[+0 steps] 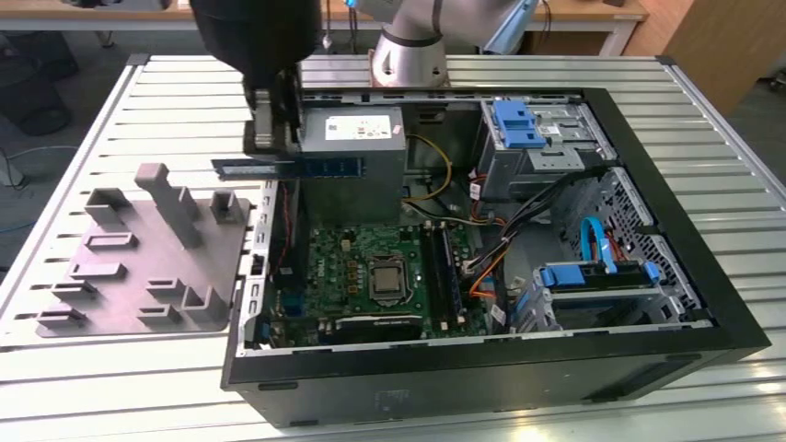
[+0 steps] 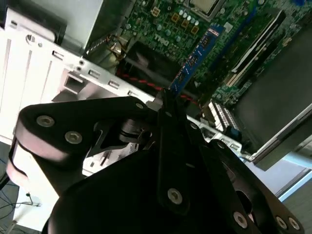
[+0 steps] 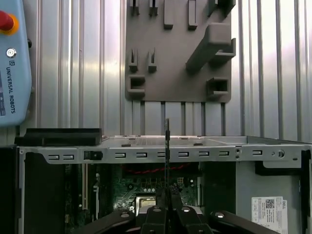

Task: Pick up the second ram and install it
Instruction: 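Pick up the second ram and move it above second insertion slot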

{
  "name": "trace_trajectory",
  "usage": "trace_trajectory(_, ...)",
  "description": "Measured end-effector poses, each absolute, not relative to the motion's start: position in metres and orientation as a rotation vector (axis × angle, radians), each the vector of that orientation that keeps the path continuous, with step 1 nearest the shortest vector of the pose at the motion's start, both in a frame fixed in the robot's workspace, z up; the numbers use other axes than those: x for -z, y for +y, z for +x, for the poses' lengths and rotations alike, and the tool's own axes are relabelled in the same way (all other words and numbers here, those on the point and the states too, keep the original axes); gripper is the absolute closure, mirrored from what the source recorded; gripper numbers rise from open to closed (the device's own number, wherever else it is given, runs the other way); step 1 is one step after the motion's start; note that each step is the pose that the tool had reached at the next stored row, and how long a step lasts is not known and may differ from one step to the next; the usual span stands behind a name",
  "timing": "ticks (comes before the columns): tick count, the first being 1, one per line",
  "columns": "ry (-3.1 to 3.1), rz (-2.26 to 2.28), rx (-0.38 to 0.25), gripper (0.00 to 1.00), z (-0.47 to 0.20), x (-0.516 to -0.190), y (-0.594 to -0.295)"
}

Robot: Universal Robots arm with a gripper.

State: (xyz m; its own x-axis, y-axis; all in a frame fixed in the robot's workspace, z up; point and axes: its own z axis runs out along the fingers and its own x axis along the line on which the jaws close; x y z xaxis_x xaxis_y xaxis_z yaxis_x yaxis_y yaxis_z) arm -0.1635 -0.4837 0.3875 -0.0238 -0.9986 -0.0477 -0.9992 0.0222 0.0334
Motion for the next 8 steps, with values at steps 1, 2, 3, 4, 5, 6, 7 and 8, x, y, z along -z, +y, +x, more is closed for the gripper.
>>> trace_trajectory(1,2.238,-2.188,-0.090,0.86,-0.159,-0.387,-0.484)
trace_trajectory(2,2.239,-2.188,-0.090,0.86,-0.155,-0.387,-0.484)
trace_trajectory(3,2.239,-2.188,-0.091,0.86,-0.150,-0.387,-0.484)
trace_trajectory(4,2.239,-2.188,-0.091,0.86,-0.146,-0.387,-0.484)
trace_trajectory(5,2.239,-2.188,-0.091,0.86,-0.141,-0.387,-0.484)
trace_trajectory(6,2.239,-2.188,-0.092,0.86,-0.137,-0.387,-0.484)
trace_trajectory(7,2.239,-2.188,-0.092,0.86,-0.132,-0.387,-0.484)
trace_trajectory(8,2.240,-2.189,-0.093,0.86,-0.123,-0.387,-0.484)
